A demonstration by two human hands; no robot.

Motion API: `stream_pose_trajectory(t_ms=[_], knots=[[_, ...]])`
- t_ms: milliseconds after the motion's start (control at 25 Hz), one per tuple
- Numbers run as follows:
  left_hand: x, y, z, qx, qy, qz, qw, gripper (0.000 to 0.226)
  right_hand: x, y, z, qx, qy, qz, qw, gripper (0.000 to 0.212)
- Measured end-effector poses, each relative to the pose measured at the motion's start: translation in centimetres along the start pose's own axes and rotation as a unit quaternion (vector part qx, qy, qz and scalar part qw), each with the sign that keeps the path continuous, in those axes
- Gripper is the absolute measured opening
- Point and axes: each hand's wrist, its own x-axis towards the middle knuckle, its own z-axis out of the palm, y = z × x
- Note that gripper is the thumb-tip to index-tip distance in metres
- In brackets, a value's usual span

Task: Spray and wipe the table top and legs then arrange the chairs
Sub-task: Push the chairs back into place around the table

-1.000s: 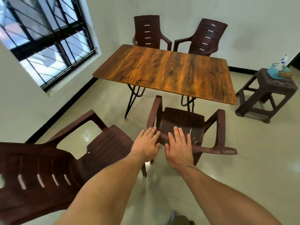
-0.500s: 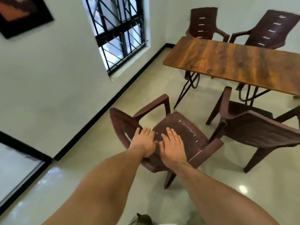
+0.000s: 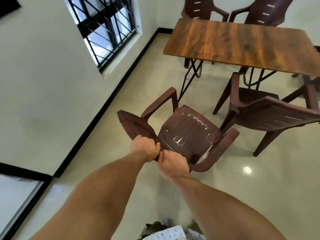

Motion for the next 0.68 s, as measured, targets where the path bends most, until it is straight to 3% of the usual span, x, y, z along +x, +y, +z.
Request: stream_pose_trajectory(t_ms=[320,680], knots=[[3.0,3.0,-1.3,-0.010,0.045,0.002,0.999,0.061,3.6,6.3,-1.3,-0.046,0.057,-0.091,0.993,0.040],[10.0,9.8,-4.8,-0.082,0.090,-0.095,0.988,0.069,10.8,16.1,-6.1,-0.047,0.040,-0.155,0.986,0.046]])
